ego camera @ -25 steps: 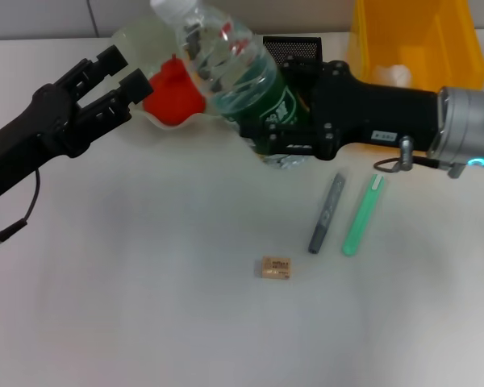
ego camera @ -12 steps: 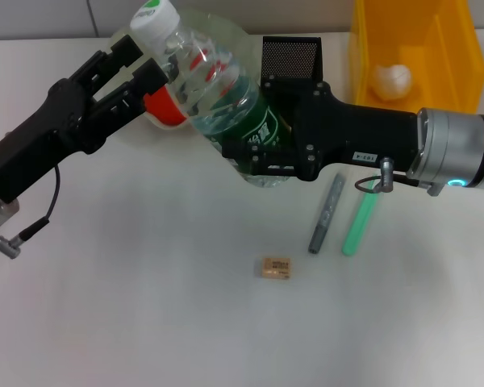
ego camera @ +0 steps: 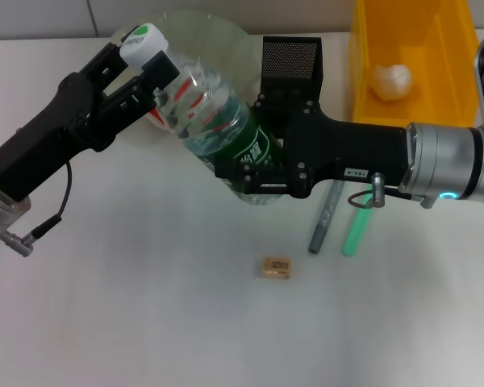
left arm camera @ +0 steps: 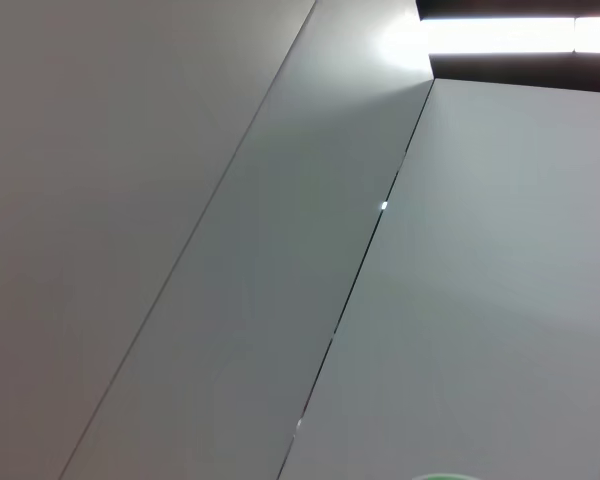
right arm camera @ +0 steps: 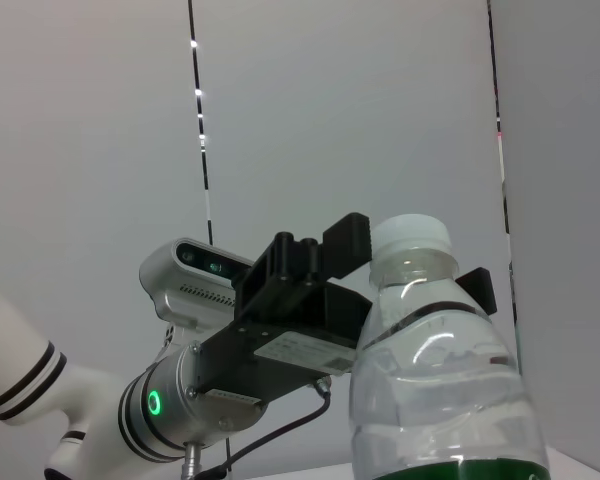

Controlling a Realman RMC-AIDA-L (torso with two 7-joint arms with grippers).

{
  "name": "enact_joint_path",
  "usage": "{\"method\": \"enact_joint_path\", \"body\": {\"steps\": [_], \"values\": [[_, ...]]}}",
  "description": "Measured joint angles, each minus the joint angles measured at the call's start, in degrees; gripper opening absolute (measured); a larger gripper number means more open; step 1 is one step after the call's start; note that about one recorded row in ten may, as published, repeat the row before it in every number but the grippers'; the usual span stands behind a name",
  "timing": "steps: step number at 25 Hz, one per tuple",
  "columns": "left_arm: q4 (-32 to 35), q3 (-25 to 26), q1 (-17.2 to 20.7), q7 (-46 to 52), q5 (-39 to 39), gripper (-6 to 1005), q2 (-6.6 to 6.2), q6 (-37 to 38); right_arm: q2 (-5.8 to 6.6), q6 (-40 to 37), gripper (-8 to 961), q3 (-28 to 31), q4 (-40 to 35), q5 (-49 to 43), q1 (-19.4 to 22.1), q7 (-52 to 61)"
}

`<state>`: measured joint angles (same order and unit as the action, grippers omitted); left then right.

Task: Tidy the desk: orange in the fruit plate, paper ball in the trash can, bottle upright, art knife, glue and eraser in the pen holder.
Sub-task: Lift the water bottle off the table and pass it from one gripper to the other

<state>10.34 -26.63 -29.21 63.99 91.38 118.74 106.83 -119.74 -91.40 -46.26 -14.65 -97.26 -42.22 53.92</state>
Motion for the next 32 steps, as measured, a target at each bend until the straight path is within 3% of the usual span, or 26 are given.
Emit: {"method": "enact_joint_path", "body": {"steps": [32], "values": [[-2.40, -0.43, 0.37, -2.40, 0.64, 770, -0.01, -0.29, -0.05, 1.31, 779, -0.06, 2.88, -0.31, -0.02, -2.17]]}}
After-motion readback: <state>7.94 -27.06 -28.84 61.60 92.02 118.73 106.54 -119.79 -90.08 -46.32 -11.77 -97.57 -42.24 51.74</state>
